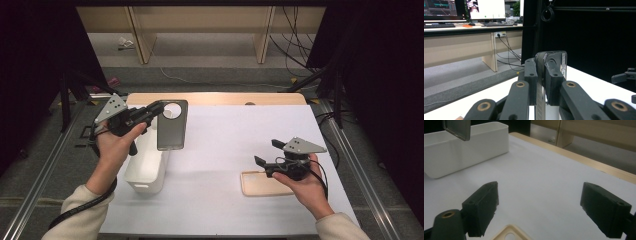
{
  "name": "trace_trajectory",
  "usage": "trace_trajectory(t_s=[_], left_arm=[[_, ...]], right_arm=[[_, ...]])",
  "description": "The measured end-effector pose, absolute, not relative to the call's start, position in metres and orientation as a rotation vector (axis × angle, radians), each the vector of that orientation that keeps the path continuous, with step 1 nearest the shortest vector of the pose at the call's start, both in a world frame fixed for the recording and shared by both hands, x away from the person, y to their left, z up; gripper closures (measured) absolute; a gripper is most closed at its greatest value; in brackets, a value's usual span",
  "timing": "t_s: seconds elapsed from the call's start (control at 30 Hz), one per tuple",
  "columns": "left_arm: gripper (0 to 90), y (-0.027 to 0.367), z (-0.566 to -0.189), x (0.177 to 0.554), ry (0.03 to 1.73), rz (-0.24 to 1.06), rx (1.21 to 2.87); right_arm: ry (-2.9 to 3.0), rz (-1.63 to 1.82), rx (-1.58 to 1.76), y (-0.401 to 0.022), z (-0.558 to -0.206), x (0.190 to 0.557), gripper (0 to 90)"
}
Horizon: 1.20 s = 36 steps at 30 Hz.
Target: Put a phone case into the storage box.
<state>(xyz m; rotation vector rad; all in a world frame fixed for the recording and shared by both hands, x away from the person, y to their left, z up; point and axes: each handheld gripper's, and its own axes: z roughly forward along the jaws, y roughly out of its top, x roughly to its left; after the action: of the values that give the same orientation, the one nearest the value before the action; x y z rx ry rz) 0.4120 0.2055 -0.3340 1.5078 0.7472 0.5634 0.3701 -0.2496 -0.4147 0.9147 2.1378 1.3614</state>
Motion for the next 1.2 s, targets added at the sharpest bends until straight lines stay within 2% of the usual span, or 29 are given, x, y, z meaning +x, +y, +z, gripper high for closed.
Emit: trace_trajectory(t_s=[0.5, 1.2], left_arm=[[81.4, 0.219, -0.329, 0.421, 0.761, 0.571, 1.496], [81.4, 0.241, -0.332, 0.454, 0.802, 0.602, 1.497]], right_arm=[[2.133, 1.365, 0.932, -0.25, -0.416, 0.371, 16.0], [2.123, 1.366, 0.944, -0.252, -0.416, 0.371, 16.0]])
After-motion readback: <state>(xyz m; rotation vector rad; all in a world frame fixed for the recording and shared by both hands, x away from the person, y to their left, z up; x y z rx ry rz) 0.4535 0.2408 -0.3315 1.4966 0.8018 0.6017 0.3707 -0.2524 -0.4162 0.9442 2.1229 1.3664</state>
